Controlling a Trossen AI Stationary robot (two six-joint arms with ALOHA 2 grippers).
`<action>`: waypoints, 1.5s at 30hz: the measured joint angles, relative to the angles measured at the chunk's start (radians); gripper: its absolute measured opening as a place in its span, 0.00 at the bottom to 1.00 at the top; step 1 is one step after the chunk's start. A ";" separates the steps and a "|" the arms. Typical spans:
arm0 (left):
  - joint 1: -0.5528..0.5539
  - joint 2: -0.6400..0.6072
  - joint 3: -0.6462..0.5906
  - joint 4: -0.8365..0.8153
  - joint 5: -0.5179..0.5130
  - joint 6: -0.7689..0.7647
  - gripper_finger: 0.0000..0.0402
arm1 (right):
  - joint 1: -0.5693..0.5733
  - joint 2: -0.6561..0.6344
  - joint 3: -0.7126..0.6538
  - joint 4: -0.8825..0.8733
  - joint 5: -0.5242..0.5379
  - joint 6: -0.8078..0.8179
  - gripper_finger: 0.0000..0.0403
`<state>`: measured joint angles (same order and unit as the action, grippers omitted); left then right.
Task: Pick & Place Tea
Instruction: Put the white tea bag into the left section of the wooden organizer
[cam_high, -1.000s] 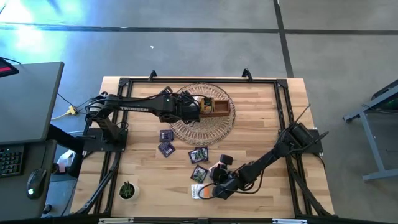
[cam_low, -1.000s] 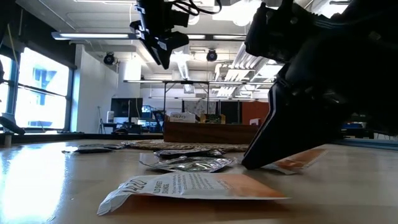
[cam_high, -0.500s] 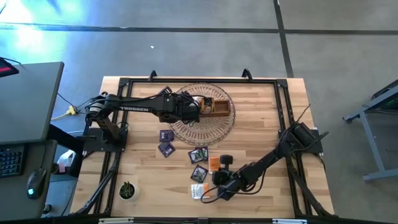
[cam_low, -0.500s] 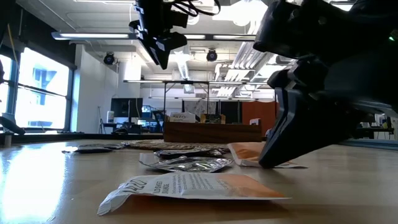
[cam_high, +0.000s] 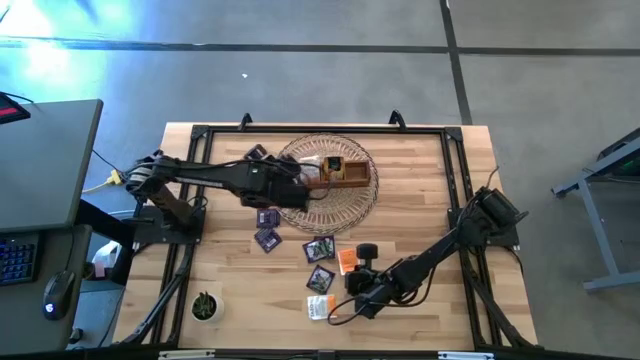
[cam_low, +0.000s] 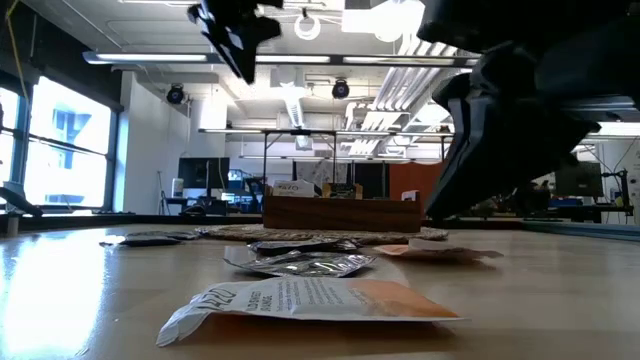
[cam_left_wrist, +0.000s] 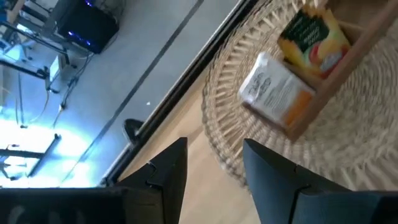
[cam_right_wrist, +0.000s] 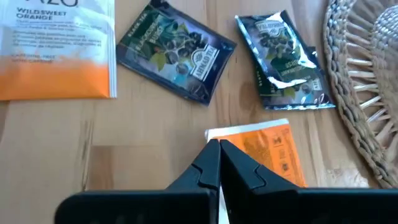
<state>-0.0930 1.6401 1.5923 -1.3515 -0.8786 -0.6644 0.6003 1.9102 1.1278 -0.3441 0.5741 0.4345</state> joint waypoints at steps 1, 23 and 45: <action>-0.006 -0.008 0.003 -0.001 -0.003 -0.003 0.38 | 0.000 0.000 0.000 0.001 0.014 -0.011 0.00; -0.025 0.030 0.004 -0.012 0.106 -0.021 0.38 | -0.017 0.007 0.001 -0.045 -0.031 -0.125 0.34; -0.025 0.029 0.004 -0.046 0.088 -0.021 0.38 | -0.096 0.075 0.007 -0.071 -0.103 -0.186 0.11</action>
<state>-0.1184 1.6691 1.5959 -1.3971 -0.7910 -0.6853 0.5039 1.9849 1.1351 -0.4153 0.4708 0.2485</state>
